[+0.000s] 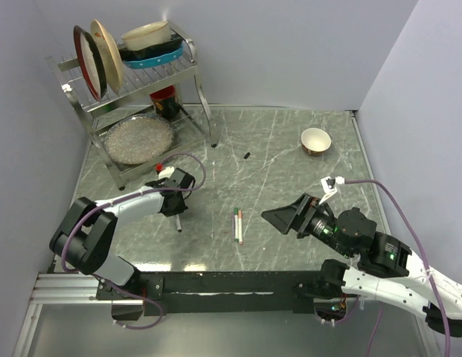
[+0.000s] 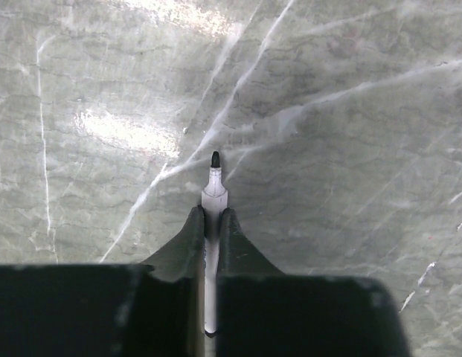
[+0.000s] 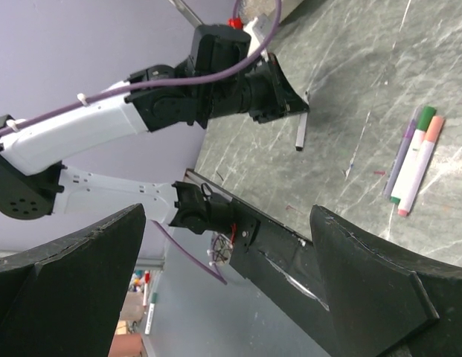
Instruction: Insert the pens into the pen caps
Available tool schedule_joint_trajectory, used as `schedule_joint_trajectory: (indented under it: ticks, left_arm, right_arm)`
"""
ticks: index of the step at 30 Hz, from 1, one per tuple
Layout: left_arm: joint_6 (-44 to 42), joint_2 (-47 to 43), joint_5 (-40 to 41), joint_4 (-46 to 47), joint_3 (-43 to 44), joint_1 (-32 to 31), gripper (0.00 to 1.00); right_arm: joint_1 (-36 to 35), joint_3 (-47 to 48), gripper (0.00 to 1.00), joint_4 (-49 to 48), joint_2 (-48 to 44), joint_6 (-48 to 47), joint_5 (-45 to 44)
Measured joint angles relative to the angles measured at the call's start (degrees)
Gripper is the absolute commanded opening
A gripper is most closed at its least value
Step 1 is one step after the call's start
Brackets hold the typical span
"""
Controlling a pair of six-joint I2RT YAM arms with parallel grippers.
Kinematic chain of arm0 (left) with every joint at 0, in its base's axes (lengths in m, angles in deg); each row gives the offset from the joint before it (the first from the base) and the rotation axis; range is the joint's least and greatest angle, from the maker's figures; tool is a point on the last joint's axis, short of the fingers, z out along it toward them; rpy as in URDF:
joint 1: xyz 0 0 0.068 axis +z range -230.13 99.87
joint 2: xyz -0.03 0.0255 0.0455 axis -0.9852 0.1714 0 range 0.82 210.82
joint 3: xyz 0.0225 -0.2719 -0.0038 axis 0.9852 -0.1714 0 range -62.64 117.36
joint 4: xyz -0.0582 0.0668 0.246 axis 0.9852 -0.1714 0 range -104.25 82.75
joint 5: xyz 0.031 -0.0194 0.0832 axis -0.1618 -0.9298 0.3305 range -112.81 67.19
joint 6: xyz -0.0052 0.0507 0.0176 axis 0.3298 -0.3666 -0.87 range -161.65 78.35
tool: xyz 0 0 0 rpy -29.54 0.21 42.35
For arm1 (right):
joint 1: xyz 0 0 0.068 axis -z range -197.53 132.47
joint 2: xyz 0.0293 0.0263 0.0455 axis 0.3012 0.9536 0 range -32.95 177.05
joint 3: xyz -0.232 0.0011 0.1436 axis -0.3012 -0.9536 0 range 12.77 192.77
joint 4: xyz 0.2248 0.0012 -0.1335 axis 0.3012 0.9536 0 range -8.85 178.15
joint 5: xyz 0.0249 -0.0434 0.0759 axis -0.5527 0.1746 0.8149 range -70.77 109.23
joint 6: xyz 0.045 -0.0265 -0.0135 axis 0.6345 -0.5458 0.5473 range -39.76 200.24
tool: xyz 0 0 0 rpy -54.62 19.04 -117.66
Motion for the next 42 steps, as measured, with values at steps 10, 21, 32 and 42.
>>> schedule_joint_trajectory:
  ticks: [10,21,32,42]
  left_arm:
    - [-0.24,-5.55,-13.11,-1.66,-0.55,-1.22,0.01]
    - [6.08,-28.04,-35.74,13.49,-3.26,-2.75,0.01]
    - [17.33,-37.66,-41.99,31.98,-10.49,-6.45,0.01]
    - [20.2,-38.16,-42.12,37.55,-10.8,-8.57,0.01]
  right_arm:
    - [0.09,-1.05,1.0,-7.21,8.85,-3.54,9.31]
    - [3.26,-7.08,0.94,-15.74,12.59,-5.16,16.17]
    - [5.25,-13.4,0.69,-31.76,16.44,-0.33,23.32]
    - [5.25,-13.77,0.68,-39.8,21.77,1.86,25.62]
